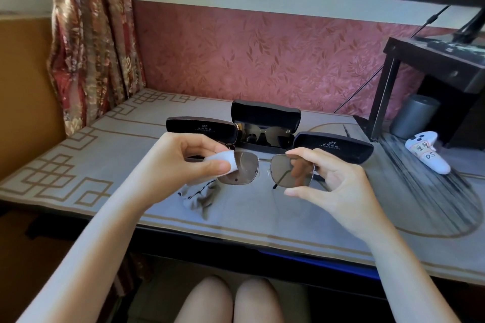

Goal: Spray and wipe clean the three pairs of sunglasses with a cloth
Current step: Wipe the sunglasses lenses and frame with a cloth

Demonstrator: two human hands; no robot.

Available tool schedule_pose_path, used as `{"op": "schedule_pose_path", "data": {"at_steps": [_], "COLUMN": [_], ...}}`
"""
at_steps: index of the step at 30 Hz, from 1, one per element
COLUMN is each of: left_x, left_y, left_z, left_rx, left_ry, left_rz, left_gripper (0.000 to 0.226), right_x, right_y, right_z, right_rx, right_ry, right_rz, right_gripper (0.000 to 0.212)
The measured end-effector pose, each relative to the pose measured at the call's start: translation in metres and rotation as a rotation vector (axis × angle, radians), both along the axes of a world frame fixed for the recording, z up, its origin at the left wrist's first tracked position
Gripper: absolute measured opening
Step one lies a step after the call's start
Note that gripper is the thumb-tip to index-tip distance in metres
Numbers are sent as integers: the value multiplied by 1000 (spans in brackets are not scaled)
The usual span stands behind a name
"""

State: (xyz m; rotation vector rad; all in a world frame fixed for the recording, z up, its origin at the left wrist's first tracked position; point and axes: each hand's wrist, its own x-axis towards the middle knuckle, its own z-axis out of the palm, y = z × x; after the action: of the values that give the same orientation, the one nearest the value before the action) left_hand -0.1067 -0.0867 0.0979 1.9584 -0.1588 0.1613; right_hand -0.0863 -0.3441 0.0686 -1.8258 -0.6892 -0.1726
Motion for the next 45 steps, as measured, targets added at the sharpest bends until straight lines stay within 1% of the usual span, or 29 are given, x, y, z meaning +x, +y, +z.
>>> {"op": "schedule_pose_path", "data": {"at_steps": [2, 3, 6, 8, 10, 13, 15, 19, 22, 24, 25, 26, 29, 31, 33, 35, 38, 45], "left_x": [2, 2, 0, -1, -1, -2, -3, 1, 5, 6, 5, 5, 4, 4, 3, 4, 4, -1], "left_y": [-2, -4, -12, -16, -20, -21, -20, -23, -27, -29, -31, -32, -33, -31, -30, -31, -28, -9], "left_z": [-3, -4, -5, -5, -3, 3, 7, 9, 5, 2, 1, 2, 4, 6, 9, 10, 8, 13], "left_rx": [8, 2, -21, -34, -29, -39, -49, -25, 14, -6, -21, -36, -70, -30, -40, -72, -30, -38], "left_ry": [-46, -71, -164, -208, -191, -84, -30, -20, -58, -84, -84, -74, -23, -19, -7, -16, -31, -7], "left_rz": [43, 57, 116, 150, 145, 58, -7, -3, 69, 102, 108, 103, 25, -44, -79, -40, 38, 65], "left_gripper": [8, 9, 35, 42, 38, 13, 5, 6, 18, 27, 28, 25, 3, 7, 8, 5, 10, 20], "right_x": [0, 0, 1, 2, 3, 3, 2, 1, 0, 0, 0, 0, -1, -1, -1, -1, -2, 0], "right_y": [1, 1, 4, 5, 4, 0, 0, 1, 3, 3, 3, 3, 3, 3, 3, 2, 2, 1], "right_z": [-1, -1, -1, -1, -1, -2, -2, -2, -1, -2, -2, -3, -4, -4, -3, -2, -1, -2], "right_rx": [-8, -5, 7, 19, 27, 17, 5, -3, -11, -4, -2, -2, -10, -15, -15, -18, -7, 39], "right_ry": [0, 1, 6, 4, 1, -2, 0, 13, 11, 18, 21, 24, 35, 39, 37, 28, 27, -4], "right_rz": [4, 7, 25, 28, 20, 13, 14, 12, 14, 10, 6, 1, -7, -6, -2, -4, -7, 9], "right_gripper": [48, 48, 49, 49, 49, 51, 51, 49, 49, 49, 49, 49, 49, 50, 49, 50, 49, 50]}}
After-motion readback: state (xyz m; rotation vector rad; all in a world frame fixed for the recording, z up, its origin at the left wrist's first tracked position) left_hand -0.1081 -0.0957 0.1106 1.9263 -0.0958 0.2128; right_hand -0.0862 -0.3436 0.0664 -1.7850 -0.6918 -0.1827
